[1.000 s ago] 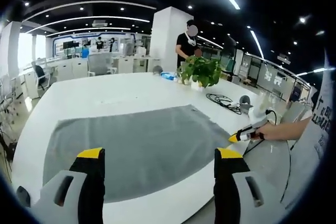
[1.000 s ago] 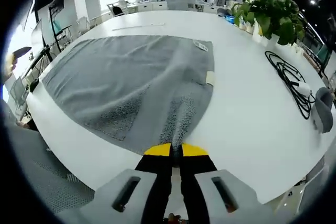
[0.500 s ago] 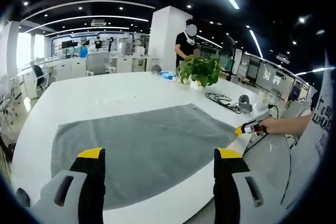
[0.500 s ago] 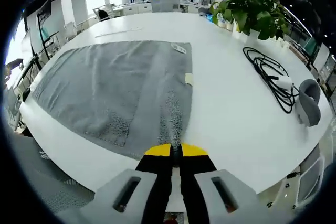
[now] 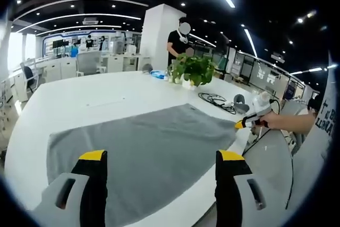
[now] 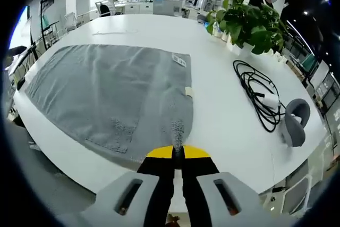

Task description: Fold the towel on the table until its edges align and the towel forms a compact rectangular stack.

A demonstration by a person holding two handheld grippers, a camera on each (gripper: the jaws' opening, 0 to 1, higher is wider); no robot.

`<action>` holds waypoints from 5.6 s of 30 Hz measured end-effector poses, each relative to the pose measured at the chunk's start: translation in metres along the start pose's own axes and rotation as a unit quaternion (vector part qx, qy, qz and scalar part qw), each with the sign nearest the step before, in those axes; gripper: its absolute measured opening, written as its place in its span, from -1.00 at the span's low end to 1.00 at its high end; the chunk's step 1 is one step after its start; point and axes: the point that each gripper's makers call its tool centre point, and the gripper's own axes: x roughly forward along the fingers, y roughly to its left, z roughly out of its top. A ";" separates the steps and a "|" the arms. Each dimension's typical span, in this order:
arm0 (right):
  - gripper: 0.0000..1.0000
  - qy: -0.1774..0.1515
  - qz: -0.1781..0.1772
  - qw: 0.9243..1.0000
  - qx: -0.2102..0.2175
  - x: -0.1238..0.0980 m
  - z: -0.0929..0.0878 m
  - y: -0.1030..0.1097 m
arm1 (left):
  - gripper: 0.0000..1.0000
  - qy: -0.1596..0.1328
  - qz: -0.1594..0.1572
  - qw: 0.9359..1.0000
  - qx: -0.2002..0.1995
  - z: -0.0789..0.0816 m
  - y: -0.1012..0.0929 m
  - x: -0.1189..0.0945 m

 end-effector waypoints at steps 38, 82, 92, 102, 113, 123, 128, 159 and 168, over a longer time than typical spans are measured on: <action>-0.98 -0.075 0.070 0.979 -0.177 -0.019 0.087 0.117 | 0.51 0.041 -0.251 0.967 0.016 0.059 -0.091 0.209; -0.98 -0.078 0.162 0.942 -0.282 0.005 0.096 0.229 | -0.25 0.131 -0.288 0.942 0.114 -0.011 -0.153 0.316; -0.97 -0.074 0.168 0.939 -0.290 0.007 0.095 0.235 | -0.41 0.190 -0.239 0.941 0.146 -0.046 -0.127 0.327; -0.97 -0.074 0.174 0.938 -0.291 0.007 0.094 0.240 | -0.88 0.181 -0.226 0.947 0.138 -0.044 -0.117 0.325; -0.97 -0.074 0.173 0.938 -0.289 0.006 0.095 0.240 | -0.68 0.190 -0.253 0.929 0.193 -0.051 -0.132 0.312; -0.97 -0.073 0.171 0.940 -0.287 0.006 0.093 0.237 | -0.83 0.194 -0.216 0.922 0.255 -0.052 -0.129 0.319; -0.97 -0.073 0.171 0.940 -0.285 0.006 0.093 0.237 | -0.96 0.200 -0.210 0.931 0.220 -0.052 -0.125 0.322; -0.98 -0.134 0.178 0.929 -0.295 -0.024 0.140 0.268 | -0.98 0.084 -0.122 0.985 0.090 0.035 -0.033 0.270; -0.98 -0.158 0.193 0.916 -0.315 -0.036 0.158 0.298 | -0.98 0.057 -0.087 0.992 0.069 0.047 0.003 0.236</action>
